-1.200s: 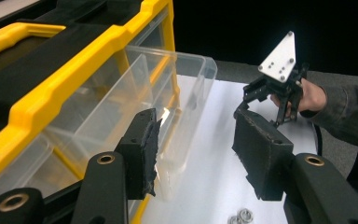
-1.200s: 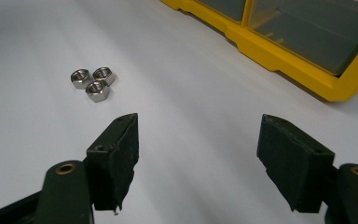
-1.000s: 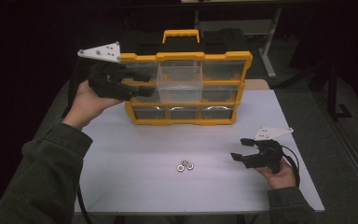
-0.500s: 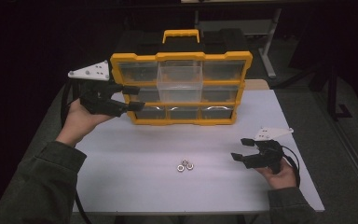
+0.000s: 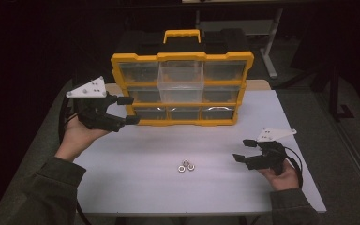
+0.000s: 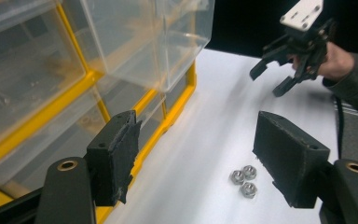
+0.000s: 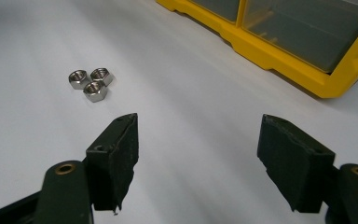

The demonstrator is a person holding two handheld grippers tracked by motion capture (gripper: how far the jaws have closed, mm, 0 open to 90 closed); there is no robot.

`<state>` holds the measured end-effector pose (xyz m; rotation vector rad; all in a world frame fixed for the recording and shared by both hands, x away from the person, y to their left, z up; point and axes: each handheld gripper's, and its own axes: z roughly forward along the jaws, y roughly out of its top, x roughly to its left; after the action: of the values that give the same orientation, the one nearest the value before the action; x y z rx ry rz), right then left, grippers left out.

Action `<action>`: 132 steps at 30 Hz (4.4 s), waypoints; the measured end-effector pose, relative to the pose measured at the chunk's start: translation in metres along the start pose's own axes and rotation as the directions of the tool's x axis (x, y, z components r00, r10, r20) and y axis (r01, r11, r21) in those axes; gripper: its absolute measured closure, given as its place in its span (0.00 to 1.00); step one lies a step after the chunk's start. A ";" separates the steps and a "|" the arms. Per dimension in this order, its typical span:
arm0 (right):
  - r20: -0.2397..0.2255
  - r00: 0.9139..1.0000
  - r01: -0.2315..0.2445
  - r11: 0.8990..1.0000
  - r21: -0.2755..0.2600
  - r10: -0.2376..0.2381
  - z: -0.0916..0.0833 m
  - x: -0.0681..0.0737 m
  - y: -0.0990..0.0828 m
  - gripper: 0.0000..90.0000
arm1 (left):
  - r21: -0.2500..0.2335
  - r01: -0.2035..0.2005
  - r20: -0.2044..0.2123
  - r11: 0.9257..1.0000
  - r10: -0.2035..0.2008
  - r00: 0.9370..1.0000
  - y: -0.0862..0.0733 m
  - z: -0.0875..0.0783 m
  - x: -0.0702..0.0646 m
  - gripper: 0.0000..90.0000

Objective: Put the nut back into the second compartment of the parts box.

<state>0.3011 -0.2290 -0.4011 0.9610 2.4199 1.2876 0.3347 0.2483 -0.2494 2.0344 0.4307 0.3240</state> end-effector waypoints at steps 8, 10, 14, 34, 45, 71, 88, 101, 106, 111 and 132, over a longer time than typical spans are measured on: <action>-0.001 1.000 -0.004 1.000 -0.001 0.004 0.000 0.001 0.000 0.31 | 0.011 0.028 -0.006 1.000 -0.028 1.000 -0.023 0.006 -0.004 0.31; -0.001 1.000 -0.002 1.000 0.001 0.002 -0.001 0.001 0.000 0.31 | 0.015 0.042 -0.009 0.999 -0.042 0.999 -0.028 0.007 -0.004 0.30; 0.001 1.000 -0.009 1.000 -0.001 0.009 0.000 0.000 0.000 0.31 | 0.013 0.055 -0.017 0.998 -0.055 0.998 -0.036 0.008 -0.004 0.29; -0.015 1.000 -0.010 1.000 0.011 0.010 0.002 -0.001 -0.001 0.30 | 0.032 0.086 -0.086 0.996 -0.083 0.993 -0.072 0.013 -0.016 0.27; -0.048 0.998 0.028 0.999 0.026 -0.027 0.005 0.005 0.008 0.29 | 0.035 0.115 -0.126 0.993 -0.110 0.986 -0.096 0.013 -0.024 0.26; -0.208 0.973 0.128 0.987 0.100 -0.105 0.055 0.039 0.049 0.40 | 0.012 0.169 -0.182 0.985 -0.164 0.969 -0.134 0.017 -0.028 0.23; -0.305 0.940 0.211 0.962 0.173 -0.152 0.110 0.061 0.050 0.50 | -0.005 0.174 -0.196 0.985 -0.172 0.965 -0.137 0.014 -0.028 0.22; -0.304 0.934 0.262 0.939 0.225 -0.188 0.129 0.069 0.044 0.59 | 0.007 0.168 -0.192 0.986 -0.163 0.968 -0.138 0.016 -0.029 0.21; -0.298 0.932 0.279 0.933 0.226 -0.207 0.131 0.072 0.043 0.61 | 0.012 0.161 -0.188 0.987 -0.156 0.970 -0.139 0.017 -0.029 0.21; -0.291 0.933 0.284 0.931 0.227 -0.214 0.132 0.074 0.042 0.62 | 0.014 0.164 -0.186 0.986 -0.159 0.970 -0.139 0.017 -0.029 0.21; -0.272 0.922 0.340 0.910 0.236 -0.274 0.136 0.076 0.040 0.73 | 0.007 0.158 -0.179 0.987 -0.154 0.972 -0.139 0.015 -0.030 0.21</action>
<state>0.3270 -0.0755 -0.4415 0.4677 2.8492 1.0117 0.2911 0.2853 -0.3799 1.9857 0.7036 0.4070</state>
